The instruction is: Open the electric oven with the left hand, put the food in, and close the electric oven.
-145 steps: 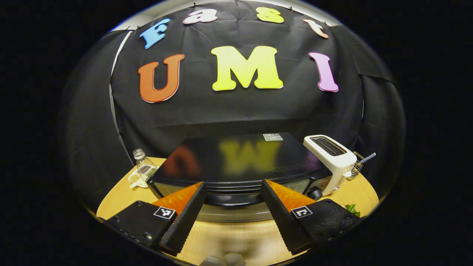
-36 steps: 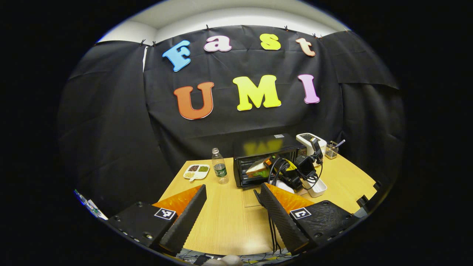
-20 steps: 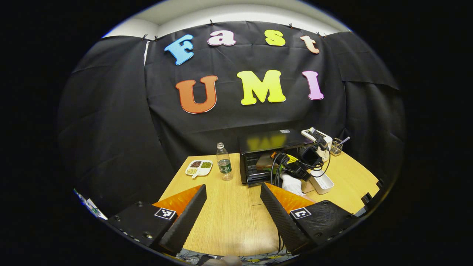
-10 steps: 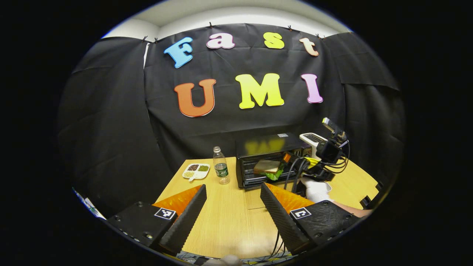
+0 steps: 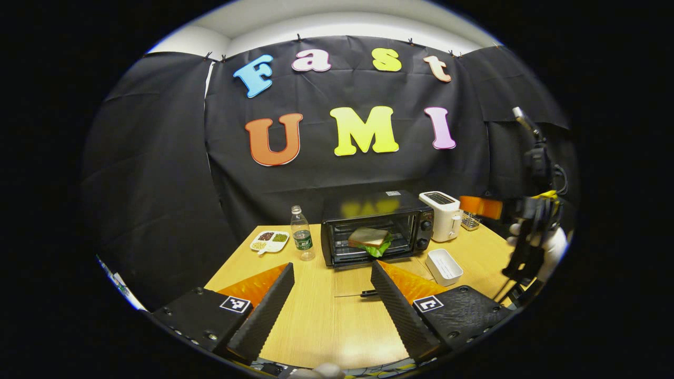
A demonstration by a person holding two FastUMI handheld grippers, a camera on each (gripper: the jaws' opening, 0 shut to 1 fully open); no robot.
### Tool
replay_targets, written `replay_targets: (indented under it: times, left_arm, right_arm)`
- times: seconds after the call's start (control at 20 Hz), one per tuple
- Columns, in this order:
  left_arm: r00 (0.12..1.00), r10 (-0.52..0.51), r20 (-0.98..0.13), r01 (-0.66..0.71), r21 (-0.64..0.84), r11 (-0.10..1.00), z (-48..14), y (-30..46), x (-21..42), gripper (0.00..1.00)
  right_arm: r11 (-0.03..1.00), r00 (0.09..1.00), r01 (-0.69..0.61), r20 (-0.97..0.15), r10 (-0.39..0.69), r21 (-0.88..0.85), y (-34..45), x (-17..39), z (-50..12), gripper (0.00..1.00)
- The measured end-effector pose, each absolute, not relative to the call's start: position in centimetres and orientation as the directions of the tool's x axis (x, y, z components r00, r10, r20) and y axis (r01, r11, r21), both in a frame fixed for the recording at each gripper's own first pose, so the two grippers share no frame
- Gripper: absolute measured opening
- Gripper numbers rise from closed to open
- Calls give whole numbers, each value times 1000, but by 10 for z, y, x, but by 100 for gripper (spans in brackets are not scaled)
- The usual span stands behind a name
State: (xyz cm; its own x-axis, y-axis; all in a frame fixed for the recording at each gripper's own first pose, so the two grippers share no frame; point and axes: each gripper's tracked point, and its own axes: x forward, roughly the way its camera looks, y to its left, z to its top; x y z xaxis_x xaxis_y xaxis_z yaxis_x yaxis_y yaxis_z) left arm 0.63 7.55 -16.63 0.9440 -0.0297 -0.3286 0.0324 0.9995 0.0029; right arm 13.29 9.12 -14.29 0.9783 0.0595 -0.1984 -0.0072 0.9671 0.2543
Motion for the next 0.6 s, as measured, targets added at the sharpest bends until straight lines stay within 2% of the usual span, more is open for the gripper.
replay_targets:
  times: [0.1,0.15,0.2,0.25,0.3,0.35,0.4,0.6]
  left_arm:
    - [940,-18,-341,17,-6,1000,-175,64,7,96]
    - [937,-16,-348,14,-10,1000,-180,57,9,96]
    - [934,-10,-357,5,-14,1000,-185,50,9,89]
    - [929,-4,-370,-3,-18,1000,-191,43,11,96]
    - [926,2,-378,-10,-21,1000,-195,36,11,96]
    - [923,14,-386,-24,-22,999,-201,29,13,96]
    - [916,17,-402,-31,-28,999,-209,21,13,96]
    - [893,12,-449,-40,-53,998,-243,-19,17,96]
  right_arm:
    - [975,978,-30,-194,74,221,68,106,-128,100]
    - [977,976,-48,-198,90,209,59,93,-122,89]
    - [982,976,-47,-202,84,184,43,83,-119,100]
    - [986,977,-53,-195,84,160,29,74,-113,89]
    - [988,978,-55,-189,83,147,18,67,-107,100]
    - [988,978,-66,-187,92,142,10,61,-105,89]
    - [987,977,-82,-183,107,139,6,56,-105,100]
    - [987,970,-119,-198,139,110,-18,47,-108,100]
